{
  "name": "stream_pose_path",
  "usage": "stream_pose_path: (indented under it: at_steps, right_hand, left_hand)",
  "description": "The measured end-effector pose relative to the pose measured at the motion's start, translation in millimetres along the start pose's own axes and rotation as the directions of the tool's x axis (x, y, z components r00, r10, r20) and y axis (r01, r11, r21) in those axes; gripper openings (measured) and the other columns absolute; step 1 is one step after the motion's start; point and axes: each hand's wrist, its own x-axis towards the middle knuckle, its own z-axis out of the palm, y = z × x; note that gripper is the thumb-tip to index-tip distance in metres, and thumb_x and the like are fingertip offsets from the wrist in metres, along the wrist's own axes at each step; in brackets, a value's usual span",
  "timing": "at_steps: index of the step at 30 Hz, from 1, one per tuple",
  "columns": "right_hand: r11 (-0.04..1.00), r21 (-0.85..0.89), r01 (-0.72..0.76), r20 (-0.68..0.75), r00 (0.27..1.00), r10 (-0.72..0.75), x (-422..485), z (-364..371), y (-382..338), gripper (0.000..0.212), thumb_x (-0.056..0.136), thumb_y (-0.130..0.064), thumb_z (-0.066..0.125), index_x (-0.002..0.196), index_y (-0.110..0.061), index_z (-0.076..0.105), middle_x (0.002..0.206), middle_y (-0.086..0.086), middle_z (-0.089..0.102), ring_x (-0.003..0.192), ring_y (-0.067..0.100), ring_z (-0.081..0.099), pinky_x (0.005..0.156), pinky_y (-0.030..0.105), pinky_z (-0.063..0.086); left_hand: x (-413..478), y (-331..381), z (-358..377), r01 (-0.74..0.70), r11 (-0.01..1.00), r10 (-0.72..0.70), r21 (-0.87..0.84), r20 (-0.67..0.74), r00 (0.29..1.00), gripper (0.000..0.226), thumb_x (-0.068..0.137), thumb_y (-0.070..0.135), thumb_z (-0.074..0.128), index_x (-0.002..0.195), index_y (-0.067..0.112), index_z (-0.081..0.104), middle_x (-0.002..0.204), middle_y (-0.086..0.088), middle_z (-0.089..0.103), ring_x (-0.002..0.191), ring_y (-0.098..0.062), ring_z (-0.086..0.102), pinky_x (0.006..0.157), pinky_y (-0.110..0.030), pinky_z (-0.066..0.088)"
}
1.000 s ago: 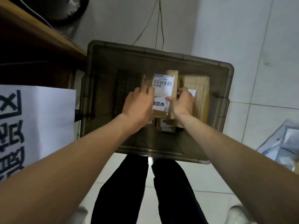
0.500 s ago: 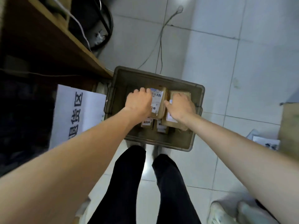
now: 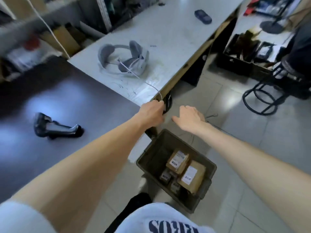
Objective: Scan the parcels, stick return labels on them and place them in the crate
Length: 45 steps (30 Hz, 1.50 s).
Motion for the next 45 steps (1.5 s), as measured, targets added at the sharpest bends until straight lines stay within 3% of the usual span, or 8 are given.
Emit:
stream_pose_path:
  at_steps: [9,14,18,22,26,34,39,45]
  right_hand:
    - [0.900,-0.100,0.425,-0.002,0.904,-0.427,-53,-54,-176,0.048,0.096,-0.047,0.047,0.122,-0.006,0.052,0.126,0.013,0.056,0.121,0.032,0.048,0.086,0.039,0.043]
    - [0.716,-0.124,0.687,0.040,0.725,-0.688,-119,-29,-314,0.045,0.096,-0.048,0.047,0.117,-0.008,0.053,0.123,0.011,0.056,0.116,0.032,0.051,0.077,0.038,0.041]
    - [0.559,-0.106,0.822,0.067,0.567,-0.821,-186,-3,-418,0.049,0.095,-0.049,0.049,0.117,-0.006,0.054,0.126,0.015,0.057,0.119,0.034,0.051,0.086,0.040,0.043]
    - [0.402,-0.122,0.907,0.116,0.416,-0.902,-246,23,-501,0.045,0.096,-0.048,0.048,0.114,-0.006,0.052,0.123,0.013,0.057,0.118,0.033,0.051,0.083,0.040,0.043]
    - [0.342,-0.075,0.937,0.149,0.349,-0.925,-284,45,-564,0.034,0.095,-0.046,0.048,0.094,-0.012,0.046,0.116,0.011,0.058,0.114,0.032,0.051,0.076,0.037,0.039]
    - [0.365,-0.073,0.928,0.192,0.372,-0.908,-288,80,-651,0.033,0.095,-0.045,0.047,0.090,-0.013,0.040,0.115,0.010,0.056,0.112,0.032,0.051,0.081,0.038,0.042]
    - [0.385,-0.067,0.920,0.201,0.391,-0.898,-257,97,-721,0.044,0.096,-0.045,0.047,0.116,-0.007,0.051,0.122,0.009,0.055,0.118,0.030,0.049,0.087,0.039,0.044]
    - [0.380,-0.040,0.924,0.219,0.379,-0.899,-205,123,-820,0.045,0.094,-0.046,0.049,0.116,-0.007,0.052,0.122,0.010,0.057,0.117,0.031,0.050,0.088,0.040,0.044]
  left_hand:
    - [-169,-119,-49,0.429,0.890,-0.452,-0.157,-0.169,0.876,0.040,0.089,0.029,0.060,0.122,0.009,0.049,0.124,-0.013,0.055,0.113,-0.035,0.055,0.079,-0.037,0.041]
    - [-304,-196,-36,0.661,0.699,-0.714,-0.273,-0.212,0.668,0.042,0.088,0.031,0.061,0.124,0.012,0.050,0.126,-0.012,0.057,0.114,-0.034,0.057,0.083,-0.038,0.045]
    - [-421,-244,-10,0.788,0.499,-0.866,-0.360,-0.191,0.462,0.041,0.090,0.032,0.059,0.124,0.012,0.049,0.127,-0.012,0.055,0.116,-0.034,0.055,0.088,-0.037,0.044]
    - [-522,-278,21,0.846,0.321,-0.947,-0.425,-0.136,0.291,0.038,0.091,0.031,0.058,0.120,0.010,0.048,0.126,-0.013,0.055,0.117,-0.034,0.055,0.086,-0.038,0.043]
    - [-587,-316,41,0.862,0.195,-0.981,-0.468,-0.093,0.172,0.033,0.090,0.029,0.058,0.116,0.010,0.050,0.121,-0.013,0.059,0.110,-0.034,0.059,0.082,-0.038,0.045]
    - [-620,-397,51,0.825,0.166,-0.986,-0.540,-0.089,0.140,0.026,0.086,0.028,0.059,0.107,0.014,0.053,0.113,-0.009,0.064,0.103,-0.035,0.062,0.074,-0.034,0.040]
    - [-614,-468,44,0.830,0.141,-0.988,-0.539,-0.028,0.149,0.031,0.087,0.028,0.058,0.114,0.012,0.054,0.117,-0.010,0.062,0.106,-0.033,0.061,0.080,-0.037,0.046]
    - [-605,-573,37,0.827,0.082,-0.994,-0.555,0.017,0.110,0.035,0.090,0.032,0.060,0.119,0.014,0.054,0.117,-0.008,0.063,0.106,-0.029,0.061,0.079,-0.036,0.047]
